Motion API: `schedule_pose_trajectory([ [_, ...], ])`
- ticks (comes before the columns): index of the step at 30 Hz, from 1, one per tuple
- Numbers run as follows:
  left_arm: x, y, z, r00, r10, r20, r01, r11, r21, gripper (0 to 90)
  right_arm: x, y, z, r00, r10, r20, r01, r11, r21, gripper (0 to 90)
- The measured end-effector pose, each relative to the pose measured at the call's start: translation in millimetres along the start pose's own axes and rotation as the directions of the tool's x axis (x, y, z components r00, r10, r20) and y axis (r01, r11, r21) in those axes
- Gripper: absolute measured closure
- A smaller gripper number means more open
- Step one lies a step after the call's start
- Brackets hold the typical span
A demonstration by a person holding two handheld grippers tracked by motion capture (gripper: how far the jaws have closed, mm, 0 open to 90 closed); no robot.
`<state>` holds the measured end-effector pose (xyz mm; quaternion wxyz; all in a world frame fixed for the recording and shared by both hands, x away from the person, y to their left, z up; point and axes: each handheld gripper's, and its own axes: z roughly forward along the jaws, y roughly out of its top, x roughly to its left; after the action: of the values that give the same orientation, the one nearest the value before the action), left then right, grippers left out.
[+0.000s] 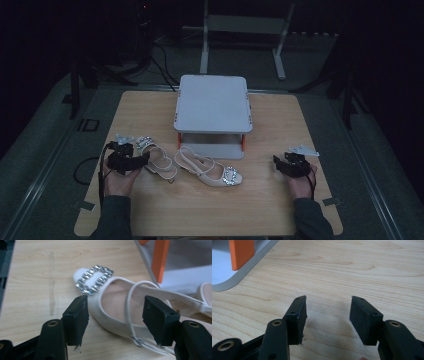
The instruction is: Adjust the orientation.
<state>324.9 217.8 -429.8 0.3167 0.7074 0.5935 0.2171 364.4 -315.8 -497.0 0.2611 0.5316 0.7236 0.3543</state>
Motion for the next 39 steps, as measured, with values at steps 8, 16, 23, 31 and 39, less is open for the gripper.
schedule_pose_trajectory([
  [8, -18.9, 1.8, 6.7, 0.9994, -0.026, 0.021, 0.025, 0.9995, 0.021, 37.8, -0.1, -0.1, 0.3, 1.0, 0.001, 0.0, -0.001, 1.0, 0.001, 47.3],
  [16, -16.6, -3.7, 8.4, 0.9986, 0.004, -0.053, 0.0, 0.9969, 0.079, 41.1, -1.7, -0.2, -0.1, 1.0, 0.006, 0.002, -0.006, 1.0, 0.0, 47.2],
  [23, -7.4, -4.3, 5.3, 0.9981, -0.016, -0.059, 0.021, 0.995, 0.098, 46.5, -0.8, -0.3, 0.4, 1.0, 0.003, 0.001, -0.003, 1.0, 0.004, 47.2],
  [31, -9.0, 0.2, 8.4, 0.9992, -0.038, -0.014, 0.04, 0.9908, 0.129, 57.1, -2.1, -0.4, 0.9, 1.0, 0.008, 0.002, -0.008, 1.0, 0.005, 47.2],
  [39, -8.3, 0.9, 10.7, 0.9979, -0.064, -0.01, 0.065, 0.9894, 0.13, 53.9, -1.3, -0.6, 2.0, 1.0, 0.002, 0.001, -0.002, 1.0, 0.007, 47.1],
])
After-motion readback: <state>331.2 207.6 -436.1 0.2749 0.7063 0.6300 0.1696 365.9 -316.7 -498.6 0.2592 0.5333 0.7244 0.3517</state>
